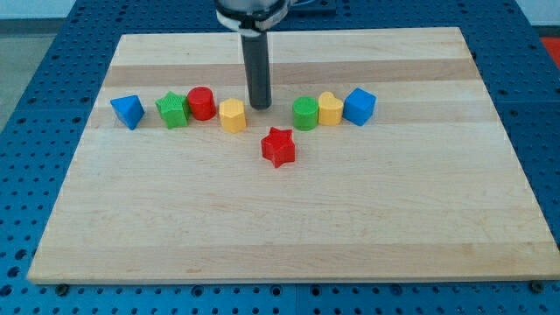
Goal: Separate the blue cube from yellow heart
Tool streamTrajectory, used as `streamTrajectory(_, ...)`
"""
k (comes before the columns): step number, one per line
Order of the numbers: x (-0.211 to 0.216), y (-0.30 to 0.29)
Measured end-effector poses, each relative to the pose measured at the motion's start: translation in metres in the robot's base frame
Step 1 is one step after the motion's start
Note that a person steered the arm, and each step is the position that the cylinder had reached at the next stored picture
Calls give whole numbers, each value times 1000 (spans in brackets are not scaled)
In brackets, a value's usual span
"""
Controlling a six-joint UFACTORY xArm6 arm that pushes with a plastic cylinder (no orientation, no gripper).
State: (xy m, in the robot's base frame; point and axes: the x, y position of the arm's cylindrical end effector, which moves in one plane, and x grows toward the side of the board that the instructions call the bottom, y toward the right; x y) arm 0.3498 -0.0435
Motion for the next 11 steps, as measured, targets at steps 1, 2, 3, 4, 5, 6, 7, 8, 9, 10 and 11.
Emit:
streamTrajectory(1,-17,33)
streamTrajectory(2,-16,85)
streamTrajectory(3,-4,117)
streamTrajectory(4,21,125)
streamTrajectory(5,53,125)
streamTrajectory(6,70,125)
streamTrajectory(7,44,125)
streamTrajectory(8,21,136)
streamTrajectory(9,32,165)
streamTrajectory(10,78,171)
streamTrajectory(11,100,143)
